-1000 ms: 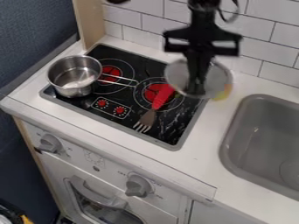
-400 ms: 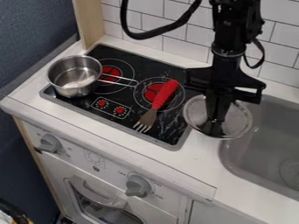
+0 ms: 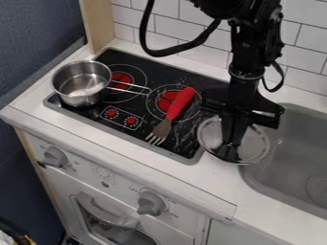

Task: Move the lid from the pot and put it on right side of stove

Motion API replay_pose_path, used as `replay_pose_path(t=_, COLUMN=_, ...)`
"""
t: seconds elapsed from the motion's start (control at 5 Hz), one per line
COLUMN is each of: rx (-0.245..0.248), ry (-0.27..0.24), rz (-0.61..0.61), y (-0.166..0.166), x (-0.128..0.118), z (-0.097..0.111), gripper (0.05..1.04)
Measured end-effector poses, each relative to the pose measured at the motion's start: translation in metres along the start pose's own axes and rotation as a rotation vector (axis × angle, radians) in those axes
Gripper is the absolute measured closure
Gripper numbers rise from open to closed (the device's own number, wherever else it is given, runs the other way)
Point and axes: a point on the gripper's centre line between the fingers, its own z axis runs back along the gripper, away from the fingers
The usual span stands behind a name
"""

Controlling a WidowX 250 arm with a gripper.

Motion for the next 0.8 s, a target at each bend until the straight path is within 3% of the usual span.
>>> replay_pose_path(t=0.2, rx=-0.010, ry=0.016, rz=-0.013, y=0.0014, x=-0.0012, z=-0.0132, gripper=1.029)
replay_pose_path(t=0.6, rx=-0.006, ry=0.007, rz=0.024, y=0.0061, x=-0.0005, z=-0.0144, gripper=1.006)
replay_pose_path(t=0.8, rx=0.018, ry=0.016, rz=0.028, y=0.0097, x=-0.0029, z=-0.0153, gripper=0.850)
